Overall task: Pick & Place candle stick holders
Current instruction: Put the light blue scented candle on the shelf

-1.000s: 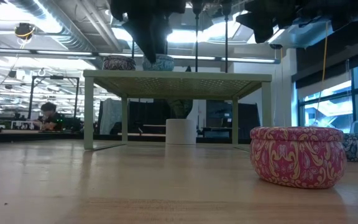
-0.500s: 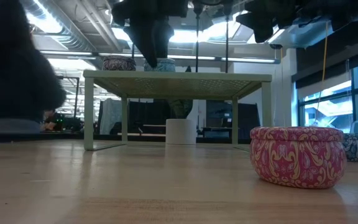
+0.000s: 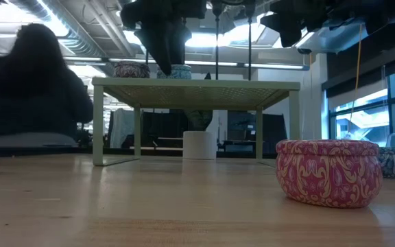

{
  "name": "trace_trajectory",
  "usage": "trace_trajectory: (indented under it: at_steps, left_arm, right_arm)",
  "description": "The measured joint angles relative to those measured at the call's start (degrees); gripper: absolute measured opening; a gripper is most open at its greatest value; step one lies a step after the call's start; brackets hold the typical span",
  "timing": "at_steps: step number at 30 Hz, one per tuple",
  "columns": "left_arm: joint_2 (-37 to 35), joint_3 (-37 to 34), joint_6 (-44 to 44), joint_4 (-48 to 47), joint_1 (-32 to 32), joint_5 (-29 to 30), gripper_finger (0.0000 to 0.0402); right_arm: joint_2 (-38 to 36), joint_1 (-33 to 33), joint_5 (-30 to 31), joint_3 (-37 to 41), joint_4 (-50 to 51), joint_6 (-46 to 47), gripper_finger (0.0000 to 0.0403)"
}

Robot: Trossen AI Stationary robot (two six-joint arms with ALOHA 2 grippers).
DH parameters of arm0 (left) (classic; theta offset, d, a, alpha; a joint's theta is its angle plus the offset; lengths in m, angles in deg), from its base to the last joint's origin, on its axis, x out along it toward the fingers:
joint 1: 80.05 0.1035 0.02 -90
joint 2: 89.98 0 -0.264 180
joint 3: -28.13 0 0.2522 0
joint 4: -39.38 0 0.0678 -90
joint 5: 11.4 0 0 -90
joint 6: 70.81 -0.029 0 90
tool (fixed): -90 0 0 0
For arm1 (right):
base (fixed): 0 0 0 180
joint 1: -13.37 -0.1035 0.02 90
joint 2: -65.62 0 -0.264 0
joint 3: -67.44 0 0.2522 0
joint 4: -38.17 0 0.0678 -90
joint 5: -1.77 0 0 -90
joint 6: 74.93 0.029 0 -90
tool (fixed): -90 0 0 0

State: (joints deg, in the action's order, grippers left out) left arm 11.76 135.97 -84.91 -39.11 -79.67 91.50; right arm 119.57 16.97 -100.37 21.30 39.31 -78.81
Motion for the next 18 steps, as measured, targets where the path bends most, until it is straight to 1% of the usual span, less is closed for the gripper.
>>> trace_trajectory:
  at_steps: [5, 18]
  left_arm:
    - [0.0, 0.0, 3.8, 0.0, 0.0, 0.0, 0.0307]
    - [0.0, -0.1, 4.5, 0.2, 0.0, 0.0, 0.0307]
  right_arm:
    - [0.0, 0.0, 0.0, 0.0, 0.0, 0.0, 0.0199]
    - [0.0, 0.0, 0.0, 0.0, 0.0, -0.5, 0.0199]
